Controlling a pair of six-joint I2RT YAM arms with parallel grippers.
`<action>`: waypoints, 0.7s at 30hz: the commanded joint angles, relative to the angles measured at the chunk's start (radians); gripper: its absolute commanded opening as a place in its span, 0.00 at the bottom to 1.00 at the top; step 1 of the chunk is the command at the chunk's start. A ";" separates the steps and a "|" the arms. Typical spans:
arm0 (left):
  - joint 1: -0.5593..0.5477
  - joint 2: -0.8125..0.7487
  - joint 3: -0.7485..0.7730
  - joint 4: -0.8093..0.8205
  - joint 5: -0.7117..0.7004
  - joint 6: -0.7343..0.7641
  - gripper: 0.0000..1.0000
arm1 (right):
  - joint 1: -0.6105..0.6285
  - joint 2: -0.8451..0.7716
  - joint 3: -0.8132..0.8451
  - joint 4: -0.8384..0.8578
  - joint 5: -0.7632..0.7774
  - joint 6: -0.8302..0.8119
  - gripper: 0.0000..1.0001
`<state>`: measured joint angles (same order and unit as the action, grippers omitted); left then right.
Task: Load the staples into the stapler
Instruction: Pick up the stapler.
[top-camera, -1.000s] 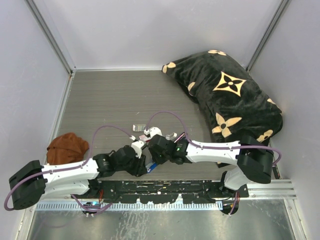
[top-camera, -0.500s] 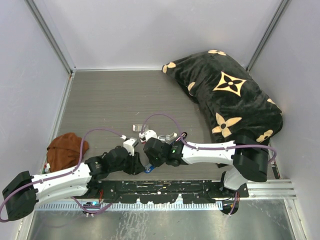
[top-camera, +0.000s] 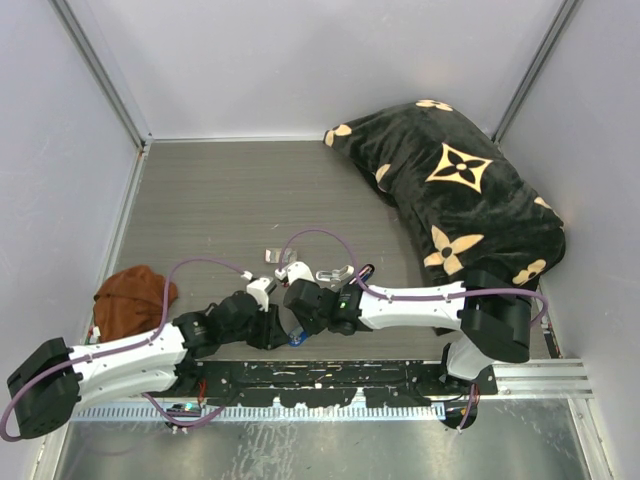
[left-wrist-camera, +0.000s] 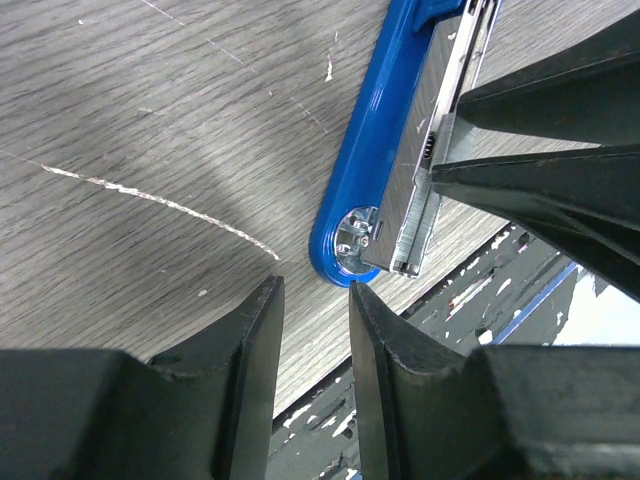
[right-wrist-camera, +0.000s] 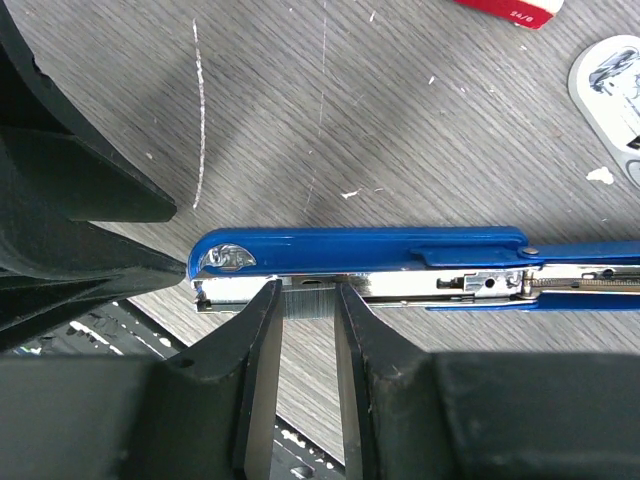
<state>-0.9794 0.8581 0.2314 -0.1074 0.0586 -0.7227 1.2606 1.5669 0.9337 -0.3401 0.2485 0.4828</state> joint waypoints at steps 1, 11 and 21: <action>0.005 0.021 0.030 0.057 0.017 -0.002 0.34 | 0.005 -0.004 0.053 -0.002 0.047 -0.018 0.19; 0.007 0.052 0.040 0.068 0.027 0.005 0.33 | 0.005 0.027 0.077 -0.004 0.021 -0.043 0.19; 0.015 0.053 0.042 0.058 0.021 0.002 0.32 | 0.006 0.019 0.079 -0.028 0.012 -0.042 0.19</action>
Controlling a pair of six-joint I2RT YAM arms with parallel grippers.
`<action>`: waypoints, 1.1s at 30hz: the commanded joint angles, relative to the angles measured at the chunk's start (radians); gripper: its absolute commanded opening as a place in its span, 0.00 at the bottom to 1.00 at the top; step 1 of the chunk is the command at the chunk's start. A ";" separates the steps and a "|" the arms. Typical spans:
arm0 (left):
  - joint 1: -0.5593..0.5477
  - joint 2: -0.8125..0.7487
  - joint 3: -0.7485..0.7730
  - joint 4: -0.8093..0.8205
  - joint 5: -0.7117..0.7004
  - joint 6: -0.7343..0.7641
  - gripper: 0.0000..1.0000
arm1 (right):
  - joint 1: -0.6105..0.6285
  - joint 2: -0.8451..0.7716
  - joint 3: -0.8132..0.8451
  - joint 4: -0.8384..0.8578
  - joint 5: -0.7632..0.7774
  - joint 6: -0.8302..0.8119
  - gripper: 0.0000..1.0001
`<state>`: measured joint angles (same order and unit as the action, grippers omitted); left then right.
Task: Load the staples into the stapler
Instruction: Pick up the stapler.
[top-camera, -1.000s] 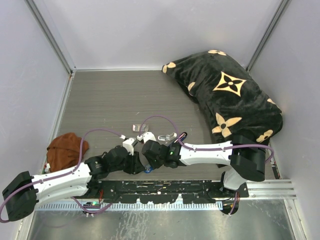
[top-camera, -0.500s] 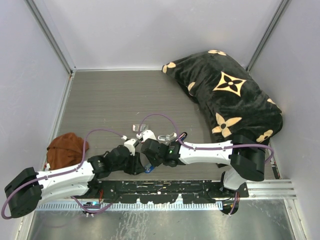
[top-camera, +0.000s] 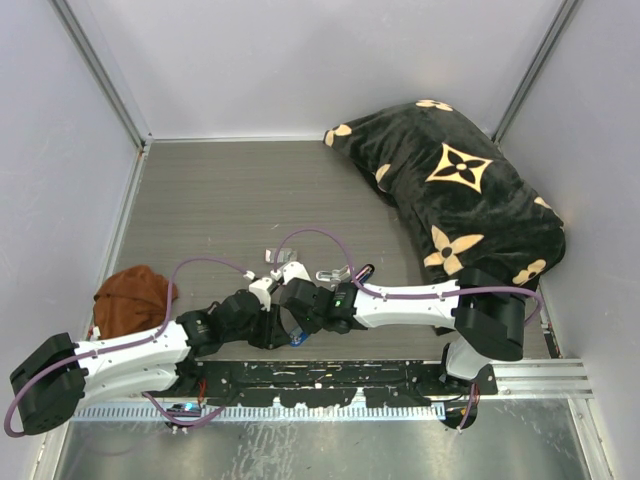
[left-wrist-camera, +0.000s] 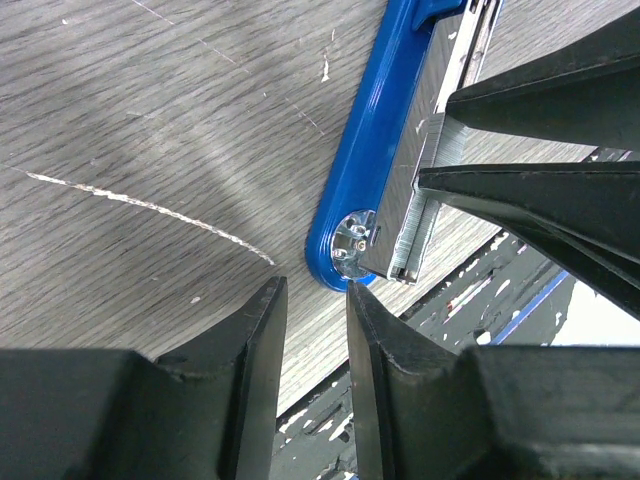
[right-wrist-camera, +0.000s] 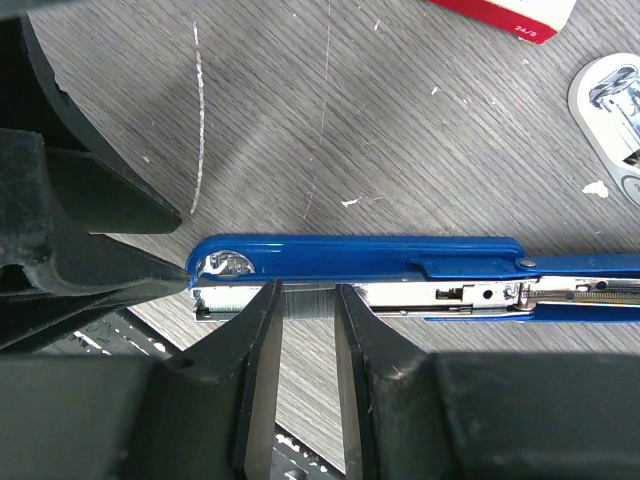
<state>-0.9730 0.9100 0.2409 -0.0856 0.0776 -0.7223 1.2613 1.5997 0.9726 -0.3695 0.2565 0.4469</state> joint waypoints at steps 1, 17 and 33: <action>0.009 0.002 0.032 0.037 0.003 0.001 0.32 | 0.006 -0.015 0.040 0.001 0.004 -0.005 0.19; 0.012 0.006 0.034 0.038 0.011 0.001 0.31 | 0.009 -0.001 0.035 0.003 -0.016 -0.004 0.19; 0.015 0.008 0.038 0.037 0.011 0.003 0.30 | 0.019 -0.031 0.011 -0.008 0.001 0.020 0.19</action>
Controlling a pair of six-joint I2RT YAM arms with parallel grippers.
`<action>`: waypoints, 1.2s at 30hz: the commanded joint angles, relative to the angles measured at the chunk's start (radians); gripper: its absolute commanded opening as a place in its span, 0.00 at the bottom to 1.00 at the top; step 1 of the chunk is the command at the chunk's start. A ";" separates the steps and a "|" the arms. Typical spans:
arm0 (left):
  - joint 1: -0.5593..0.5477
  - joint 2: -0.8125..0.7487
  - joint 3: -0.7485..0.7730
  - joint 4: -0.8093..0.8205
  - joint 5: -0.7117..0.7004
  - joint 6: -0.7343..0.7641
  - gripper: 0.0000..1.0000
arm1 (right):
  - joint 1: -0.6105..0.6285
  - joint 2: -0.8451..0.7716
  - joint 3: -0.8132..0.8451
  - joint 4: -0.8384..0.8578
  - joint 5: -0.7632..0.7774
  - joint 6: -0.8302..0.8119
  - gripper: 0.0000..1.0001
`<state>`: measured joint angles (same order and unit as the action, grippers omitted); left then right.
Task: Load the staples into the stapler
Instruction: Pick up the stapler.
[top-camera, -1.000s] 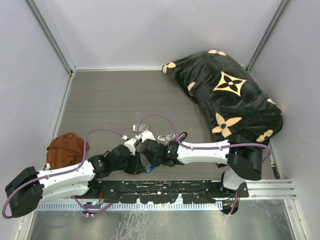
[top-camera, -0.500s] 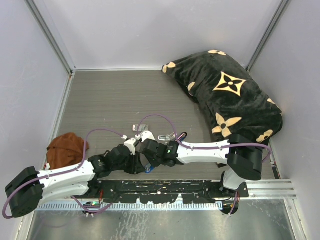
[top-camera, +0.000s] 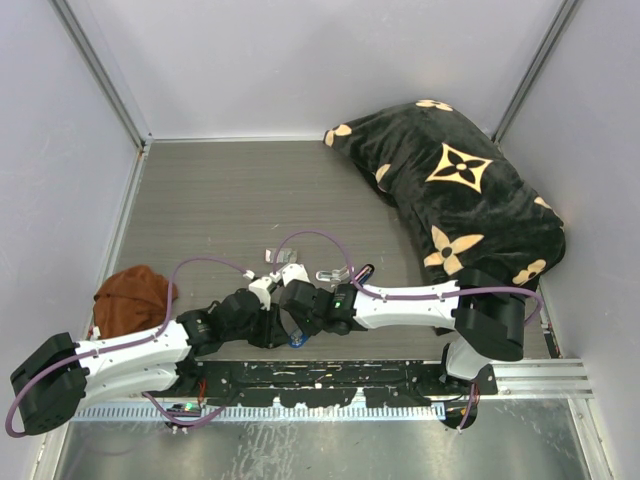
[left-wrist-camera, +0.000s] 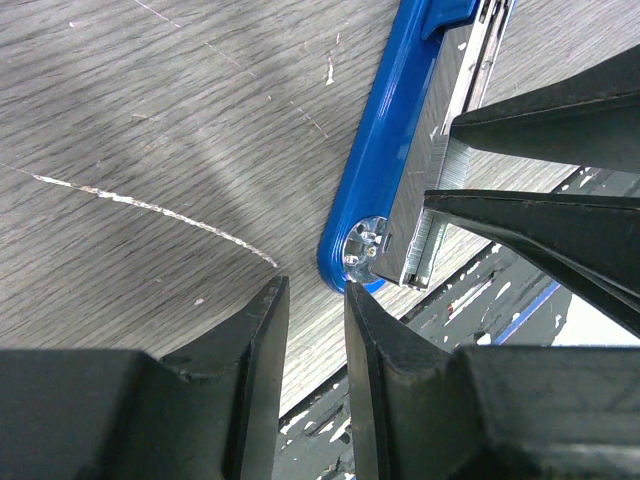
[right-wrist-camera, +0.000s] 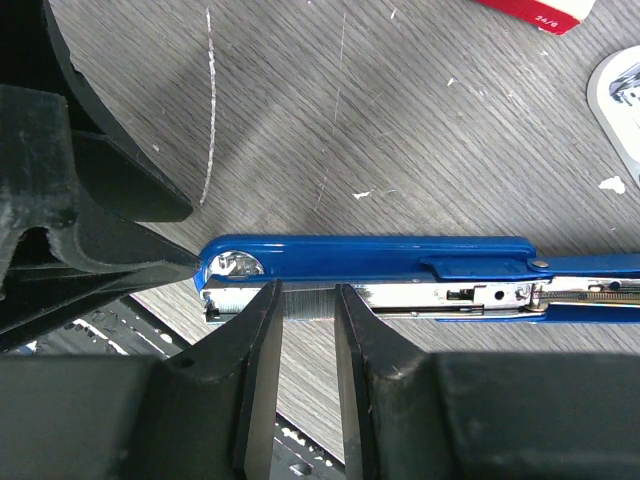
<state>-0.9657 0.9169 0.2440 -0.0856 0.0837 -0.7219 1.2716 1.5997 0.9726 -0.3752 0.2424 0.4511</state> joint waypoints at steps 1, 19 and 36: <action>0.007 0.001 0.035 0.037 0.005 0.002 0.30 | 0.008 -0.035 0.013 -0.002 0.020 0.017 0.19; 0.008 0.009 0.041 0.040 0.009 0.004 0.30 | 0.009 -0.056 0.016 -0.012 0.022 0.008 0.18; 0.009 0.019 0.045 0.043 0.013 0.006 0.30 | 0.008 -0.011 0.014 0.007 0.020 -0.002 0.18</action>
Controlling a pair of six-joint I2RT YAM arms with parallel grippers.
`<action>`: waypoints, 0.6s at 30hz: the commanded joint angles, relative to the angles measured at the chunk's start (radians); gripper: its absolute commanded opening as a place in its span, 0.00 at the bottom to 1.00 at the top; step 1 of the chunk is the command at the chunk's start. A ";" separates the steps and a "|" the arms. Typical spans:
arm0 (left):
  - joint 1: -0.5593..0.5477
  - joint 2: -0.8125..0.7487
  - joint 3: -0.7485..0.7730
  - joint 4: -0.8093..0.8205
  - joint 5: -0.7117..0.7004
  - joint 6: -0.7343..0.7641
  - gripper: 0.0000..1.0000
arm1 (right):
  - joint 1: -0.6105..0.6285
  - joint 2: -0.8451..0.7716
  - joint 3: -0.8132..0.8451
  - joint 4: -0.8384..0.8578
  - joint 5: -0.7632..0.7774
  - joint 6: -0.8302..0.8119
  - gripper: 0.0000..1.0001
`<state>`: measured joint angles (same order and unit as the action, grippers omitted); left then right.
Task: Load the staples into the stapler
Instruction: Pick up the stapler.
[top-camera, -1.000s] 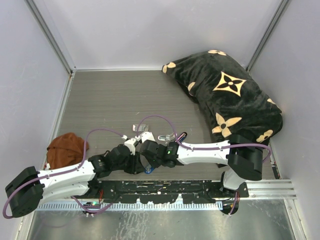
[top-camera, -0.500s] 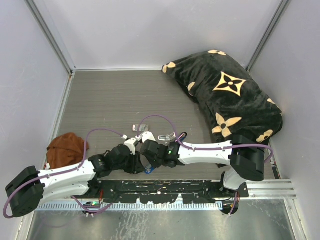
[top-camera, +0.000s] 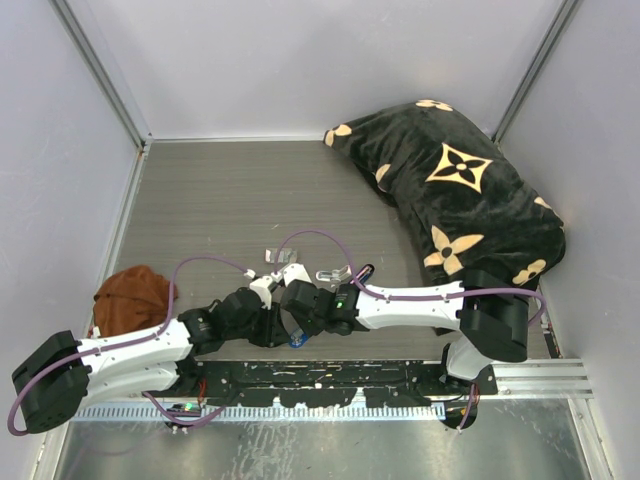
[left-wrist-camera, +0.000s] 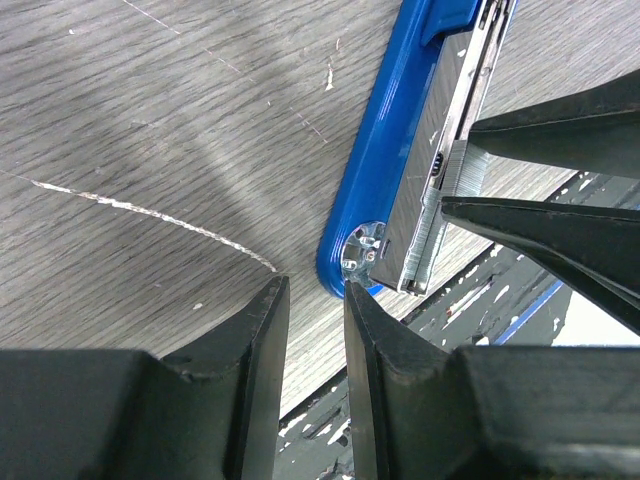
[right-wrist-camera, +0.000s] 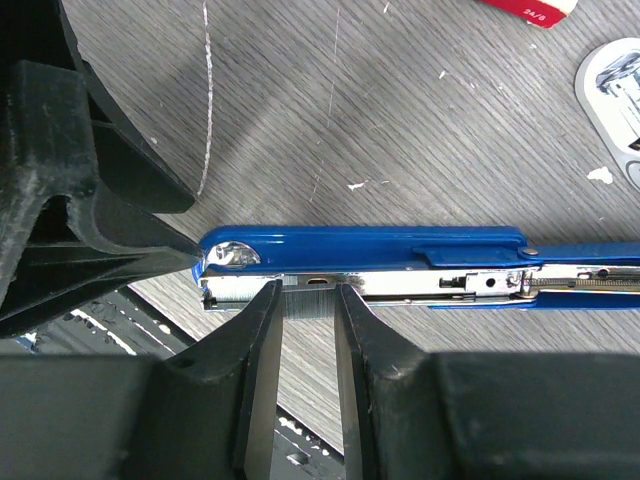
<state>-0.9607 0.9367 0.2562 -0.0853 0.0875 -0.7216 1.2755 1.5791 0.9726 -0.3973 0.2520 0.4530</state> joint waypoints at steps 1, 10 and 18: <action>0.005 0.001 0.034 0.042 0.010 0.006 0.30 | 0.005 0.013 0.014 0.030 0.010 -0.004 0.18; 0.005 -0.008 0.034 0.035 0.012 0.008 0.29 | 0.005 0.025 0.014 0.043 0.016 -0.004 0.18; 0.004 -0.012 0.034 0.030 0.013 0.010 0.29 | 0.005 -0.005 0.052 0.016 0.025 -0.012 0.18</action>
<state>-0.9600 0.9367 0.2562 -0.0860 0.0940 -0.7208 1.2755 1.6062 0.9730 -0.3939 0.2531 0.4488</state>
